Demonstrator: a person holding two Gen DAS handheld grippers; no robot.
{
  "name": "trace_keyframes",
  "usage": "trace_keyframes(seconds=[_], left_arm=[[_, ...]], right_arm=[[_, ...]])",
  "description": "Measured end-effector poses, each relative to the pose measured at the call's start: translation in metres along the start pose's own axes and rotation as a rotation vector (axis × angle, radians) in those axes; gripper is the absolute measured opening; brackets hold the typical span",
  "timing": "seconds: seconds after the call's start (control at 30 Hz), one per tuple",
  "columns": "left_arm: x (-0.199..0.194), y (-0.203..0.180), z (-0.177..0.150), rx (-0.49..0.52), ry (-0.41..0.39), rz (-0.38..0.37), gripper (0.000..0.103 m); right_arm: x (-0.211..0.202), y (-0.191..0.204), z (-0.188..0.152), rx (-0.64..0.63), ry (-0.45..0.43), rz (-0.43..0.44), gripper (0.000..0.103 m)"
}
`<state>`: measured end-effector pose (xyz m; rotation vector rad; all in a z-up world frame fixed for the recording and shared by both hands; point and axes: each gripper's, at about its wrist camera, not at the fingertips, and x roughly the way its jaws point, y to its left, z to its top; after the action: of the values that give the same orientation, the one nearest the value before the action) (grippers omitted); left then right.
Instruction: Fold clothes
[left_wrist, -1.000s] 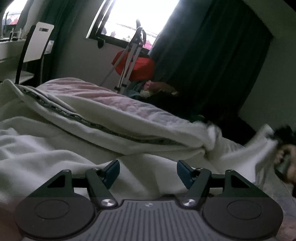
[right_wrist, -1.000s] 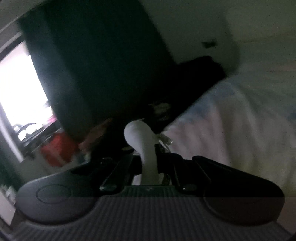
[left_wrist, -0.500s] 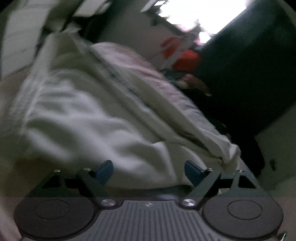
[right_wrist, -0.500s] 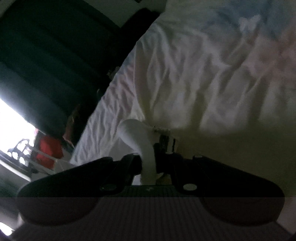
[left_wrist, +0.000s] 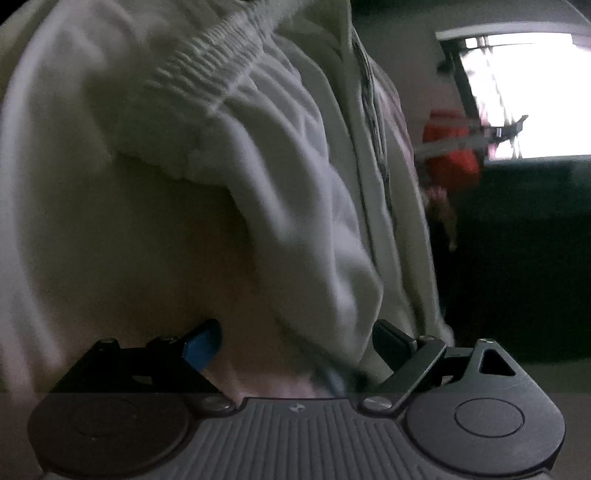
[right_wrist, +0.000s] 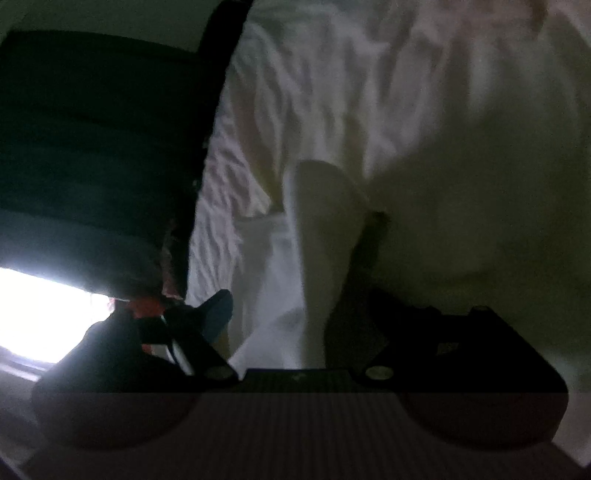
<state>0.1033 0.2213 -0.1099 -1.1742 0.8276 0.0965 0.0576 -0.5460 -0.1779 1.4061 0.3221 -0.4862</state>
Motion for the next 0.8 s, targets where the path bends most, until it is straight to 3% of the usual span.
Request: trace_keyframes(seconds=[0.13,0.23,0.3,0.4,0.5,0.63,0.8], left_arm=[[0.003,0.008,0.012,-0.077,-0.066,-0.019,0.088],[0.001,0.008,0.018,-0.073,-0.111,0.018,0.086],[0.0,0.007,0.023,-0.066,-0.141,0.046,0.079],[-0.002,0.006,0.029,-0.056,-0.186,0.087,0.073],[-0.004,0.005,0.036,-0.046,-0.231,0.129,0.057],[-0.022,-0.002,0.043,0.001,-0.258,0.141,0.024],[-0.053,-0.012,0.051,0.065,-0.297,0.134,0.016]], right_arm=[[0.006,0.007,-0.006,-0.072,0.003,-0.034,0.074],[0.016,0.011,-0.007,-0.125,0.011,-0.077,0.055],[0.02,0.008,-0.006,-0.117,-0.007,-0.096,0.032],[0.022,0.007,-0.004,-0.109,-0.041,-0.106,0.012],[0.019,0.014,0.001,-0.157,-0.096,-0.093,0.008],[0.014,0.025,-0.003,-0.226,-0.152,-0.118,0.007],[0.015,0.029,-0.003,-0.235,-0.207,-0.129,0.007]])
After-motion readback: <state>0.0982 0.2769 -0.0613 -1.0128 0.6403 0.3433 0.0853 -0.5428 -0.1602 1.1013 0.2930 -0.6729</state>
